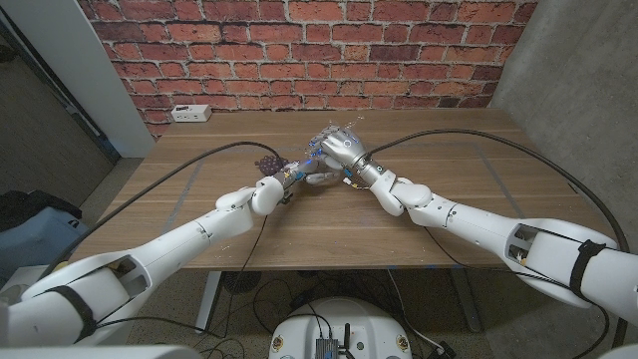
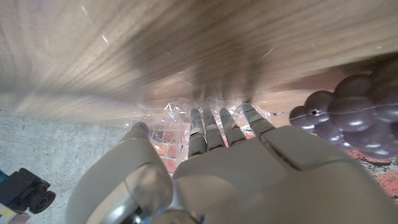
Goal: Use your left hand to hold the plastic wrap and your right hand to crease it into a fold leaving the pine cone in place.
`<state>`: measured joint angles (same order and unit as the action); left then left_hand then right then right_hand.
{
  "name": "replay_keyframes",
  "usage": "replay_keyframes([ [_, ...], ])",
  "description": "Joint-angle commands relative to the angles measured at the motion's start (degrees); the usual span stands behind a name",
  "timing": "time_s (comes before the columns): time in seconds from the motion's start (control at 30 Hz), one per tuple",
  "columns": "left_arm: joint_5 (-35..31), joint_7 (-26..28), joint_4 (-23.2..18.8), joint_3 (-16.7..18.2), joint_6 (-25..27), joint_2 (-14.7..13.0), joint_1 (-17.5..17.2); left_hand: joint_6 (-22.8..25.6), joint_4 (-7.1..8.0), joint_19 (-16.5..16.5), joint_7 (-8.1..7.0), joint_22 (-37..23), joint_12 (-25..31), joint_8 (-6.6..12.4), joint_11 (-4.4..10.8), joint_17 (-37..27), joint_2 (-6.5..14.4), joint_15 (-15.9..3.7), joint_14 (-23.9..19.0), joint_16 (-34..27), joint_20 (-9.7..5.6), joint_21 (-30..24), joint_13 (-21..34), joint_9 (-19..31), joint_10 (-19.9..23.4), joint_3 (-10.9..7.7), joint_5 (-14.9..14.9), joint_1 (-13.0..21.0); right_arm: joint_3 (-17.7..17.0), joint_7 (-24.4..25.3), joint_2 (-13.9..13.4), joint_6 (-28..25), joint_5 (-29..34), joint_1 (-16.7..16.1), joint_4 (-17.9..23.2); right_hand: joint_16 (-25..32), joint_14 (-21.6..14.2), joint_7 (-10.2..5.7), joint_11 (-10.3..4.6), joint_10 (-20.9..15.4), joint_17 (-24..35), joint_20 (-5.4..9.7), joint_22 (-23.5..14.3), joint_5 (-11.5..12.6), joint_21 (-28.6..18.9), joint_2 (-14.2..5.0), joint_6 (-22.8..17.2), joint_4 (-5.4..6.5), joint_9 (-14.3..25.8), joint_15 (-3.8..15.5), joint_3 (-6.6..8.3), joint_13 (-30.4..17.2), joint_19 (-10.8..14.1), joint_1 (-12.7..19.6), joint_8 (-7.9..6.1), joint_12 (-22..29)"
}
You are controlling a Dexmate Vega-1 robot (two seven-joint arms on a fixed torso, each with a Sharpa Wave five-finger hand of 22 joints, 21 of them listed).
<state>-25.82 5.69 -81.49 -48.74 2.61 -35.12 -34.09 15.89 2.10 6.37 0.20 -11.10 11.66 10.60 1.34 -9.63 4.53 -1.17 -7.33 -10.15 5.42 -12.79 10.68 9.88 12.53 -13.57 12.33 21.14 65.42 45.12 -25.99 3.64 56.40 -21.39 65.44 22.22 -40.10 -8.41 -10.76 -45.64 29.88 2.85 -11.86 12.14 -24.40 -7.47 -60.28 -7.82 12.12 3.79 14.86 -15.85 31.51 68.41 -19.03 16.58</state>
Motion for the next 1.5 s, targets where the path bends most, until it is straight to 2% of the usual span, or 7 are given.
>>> replay_keyframes([
  [0.03,-2.52,7.30,-4.65,2.33,6.53,-0.17,-3.84,0.31,-1.23,-1.36,-1.49,-0.01,0.38,0.22,0.67,-0.07,-1.24,1.12,-1.33,-0.49,1.90,0.37,0.10,0.21,1.24,0.11,0.34,0.76,-0.01,-0.80,-0.08,-0.95,0.46,-0.22,0.62,-0.25,-0.06,-0.28,-0.05,-0.59,0.23,2.76,-0.14,0.26,-0.63,-0.58,-0.25,0.23,0.08,9.77,-0.42,-0.14,0.10,0.35,0.20,0.07],
  [0.3,-4.94,12.69,-7.54,3.31,12.59,0.34,-6.35,2.06,-3.63,-0.88,-2.90,-0.09,1.80,0.63,2.14,-0.19,-2.53,1.49,-5.02,-1.28,3.73,0.11,0.29,0.28,5.84,-0.02,0.13,2.88,0.35,-1.71,-0.37,-1.03,1.08,0.04,0.96,-0.47,-0.17,-0.18,0.07,-0.74,0.21,2.60,-0.12,0.33,-0.85,-0.71,-0.37,0.30,0.07,9.78,-0.72,-0.09,0.07,0.38,0.41,-0.04],
  [0.63,-4.31,14.48,-8.99,3.89,13.52,-0.20,-7.59,4.58,-5.18,5.08,-2.32,-0.27,2.55,0.81,0.60,-0.27,-3.60,2.10,-9.49,-1.58,5.95,-2.09,0.66,0.36,9.59,0.27,-0.42,3.51,0.19,-2.12,-0.36,-1.65,1.39,-0.05,1.46,-0.73,-0.24,-0.10,0.07,-0.88,0.24,2.53,-0.08,0.42,-1.12,-0.75,-0.53,0.23,0.07,9.85,-1.09,-0.13,-0.03,0.59,0.68,-0.15],
  [0.93,-5.41,26.09,-11.94,6.95,15.27,0.34,-12.67,28.14,-5.86,13.89,2.73,-1.32,11.45,7.31,0.07,-2.58,0.95,-1.51,-30.04,-6.53,4.48,-5.54,5.31,2.56,29.42,-1.68,-1.81,1.71,0.39,-1.96,0.20,-1.53,1.50,0.28,0.90,-1.06,-0.27,-0.03,0.02,-0.83,0.26,2.57,-0.05,0.52,-1.42,-0.87,-0.59,0.23,0.09,9.87,-1.50,-0.21,-0.19,0.78,1.04,-0.35],
  [1.07,-2.84,34.76,-10.43,9.36,9.11,1.44,-15.43,37.92,-7.99,20.32,5.98,-3.25,21.16,13.63,-1.40,-8.12,3.75,-1.21,-42.91,-13.65,2.43,-9.66,12.27,6.68,38.73,-3.87,-2.11,3.31,0.56,-2.09,0.65,-1.08,1.21,0.56,0.43,-1.21,-0.27,-0.02,0.05,-0.83,0.25,2.69,-0.04,0.54,-1.52,-0.92,-0.74,0.29,0.10,9.78,-1.68,-0.24,-0.31,0.78,1.13,-0.42],
  [1.33,0.93,48.55,-2.94,11.89,-13.95,2.62,-17.09,44.81,-7.11,25.92,7.32,-6.78,31.99,20.65,-2.05,-16.93,4.28,-0.91,-50.60,-22.26,1.45,-15.10,24.00,13.77,45.28,-3.74,-2.13,0.69,2.12,-1.99,2.15,-0.04,2.00,2.05,-1.95,-1.76,-0.31,0.00,0.00,-0.84,-0.03,3.23,-0.11,0.67,-2.22,-1.09,-0.70,0.30,0.10,9.85,-1.85,-0.27,0.53,0.99,1.46,-0.58],
  [1.5,-3.51,45.75,-10.14,13.32,-2.73,1.38,-19.97,44.59,-8.03,28.86,6.42,-8.55,35.31,23.40,-1.28,-19.73,3.03,-2.44,-51.33,-24.18,-0.20,-18.23,30.21,17.87,44.94,-4.73,-2.15,0.59,2.54,-1.60,2.72,0.21,1.74,2.66,-2.89,-1.97,-0.35,0.12,-0.06,-0.80,-0.12,3.39,-0.15,0.71,-2.34,-1.06,-0.86,0.26,0.11,9.89,-2.00,-0.37,0.31,1.12,1.55,-0.63],
])
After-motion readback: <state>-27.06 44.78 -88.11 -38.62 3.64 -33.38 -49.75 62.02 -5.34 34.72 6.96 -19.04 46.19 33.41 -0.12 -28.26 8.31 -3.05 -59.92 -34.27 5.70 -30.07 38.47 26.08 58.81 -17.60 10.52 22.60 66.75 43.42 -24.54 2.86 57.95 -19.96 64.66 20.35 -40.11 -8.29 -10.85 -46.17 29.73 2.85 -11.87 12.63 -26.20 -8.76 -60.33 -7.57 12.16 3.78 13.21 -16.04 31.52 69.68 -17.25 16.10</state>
